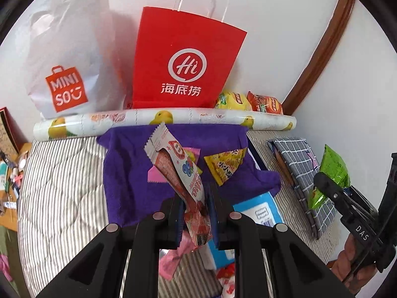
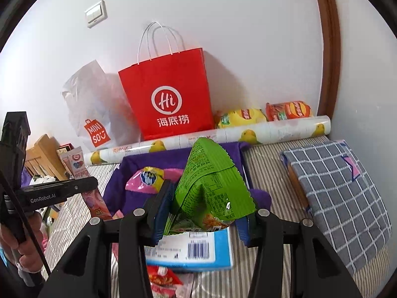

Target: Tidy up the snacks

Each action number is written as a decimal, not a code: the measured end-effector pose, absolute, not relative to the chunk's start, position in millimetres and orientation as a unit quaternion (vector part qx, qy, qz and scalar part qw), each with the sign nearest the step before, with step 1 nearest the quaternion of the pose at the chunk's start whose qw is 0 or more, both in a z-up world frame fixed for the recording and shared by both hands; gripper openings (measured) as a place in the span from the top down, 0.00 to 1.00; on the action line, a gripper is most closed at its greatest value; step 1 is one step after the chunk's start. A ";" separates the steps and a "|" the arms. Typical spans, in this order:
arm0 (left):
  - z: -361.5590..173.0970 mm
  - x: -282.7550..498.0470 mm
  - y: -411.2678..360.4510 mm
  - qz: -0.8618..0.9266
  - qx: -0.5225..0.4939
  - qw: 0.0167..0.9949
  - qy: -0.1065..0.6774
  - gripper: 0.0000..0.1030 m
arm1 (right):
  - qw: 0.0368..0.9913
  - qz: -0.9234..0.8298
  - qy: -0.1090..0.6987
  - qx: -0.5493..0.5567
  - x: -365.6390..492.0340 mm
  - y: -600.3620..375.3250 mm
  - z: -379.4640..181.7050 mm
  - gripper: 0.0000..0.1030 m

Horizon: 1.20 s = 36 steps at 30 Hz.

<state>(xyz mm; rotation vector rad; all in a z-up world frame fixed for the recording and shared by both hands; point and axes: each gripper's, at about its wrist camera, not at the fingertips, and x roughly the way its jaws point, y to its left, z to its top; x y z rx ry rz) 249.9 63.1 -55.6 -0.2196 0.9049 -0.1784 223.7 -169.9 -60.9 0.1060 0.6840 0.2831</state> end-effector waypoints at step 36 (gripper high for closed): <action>-99.1 336.9 71.7 -0.059 -0.132 0.867 0.476 0.84 | 0.902 0.179 0.391 0.028 329.3 -147.2 -108.7 0.56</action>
